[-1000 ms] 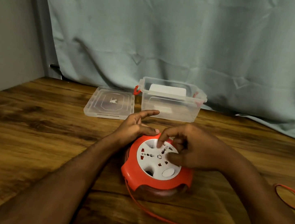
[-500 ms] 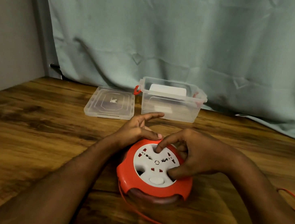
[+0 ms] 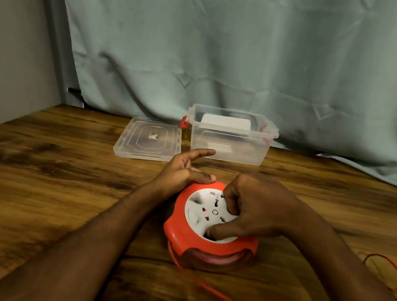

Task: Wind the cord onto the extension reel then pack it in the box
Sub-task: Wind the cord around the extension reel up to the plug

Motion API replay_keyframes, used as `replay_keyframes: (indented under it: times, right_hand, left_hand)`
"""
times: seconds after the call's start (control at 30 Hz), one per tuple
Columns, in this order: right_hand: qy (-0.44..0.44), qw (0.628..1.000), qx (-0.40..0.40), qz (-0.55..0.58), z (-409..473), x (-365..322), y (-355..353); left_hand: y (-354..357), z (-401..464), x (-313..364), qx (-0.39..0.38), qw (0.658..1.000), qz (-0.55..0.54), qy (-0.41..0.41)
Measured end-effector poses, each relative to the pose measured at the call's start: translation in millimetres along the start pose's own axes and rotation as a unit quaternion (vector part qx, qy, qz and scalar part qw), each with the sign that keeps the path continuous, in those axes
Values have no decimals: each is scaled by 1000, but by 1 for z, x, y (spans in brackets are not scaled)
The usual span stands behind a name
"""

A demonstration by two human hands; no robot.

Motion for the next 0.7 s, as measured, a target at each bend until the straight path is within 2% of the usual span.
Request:
replay_keyframes:
  times: [0.13,0.37,0.5,0.7]
  right_hand:
    - [5,999,40,-20,2,-2,4]
    - [-22,999,37,33,-1,6,-2]
    - [-28,991,-29,129,0,16,-5]
    - [-48,979,-123,154,-3,17,-3]
  left_hand:
    - [-5,2,-3,35,999,12,-2]
    - [-4,2,-3,30,999,12,-7]
    - [-2,2,0,4,1000,-5,-9]
    - [6,-4,4,-69,997,-12,-22]
Point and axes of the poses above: each hand's wrist, its own z-axis towards the middle knuckle, its own y-axis out of the palm, x = y × z, the point moved 3 cm from there along z, towards the middle knuckle, and after that the axes turned 5 degrees about y, right-handed, at the moved point
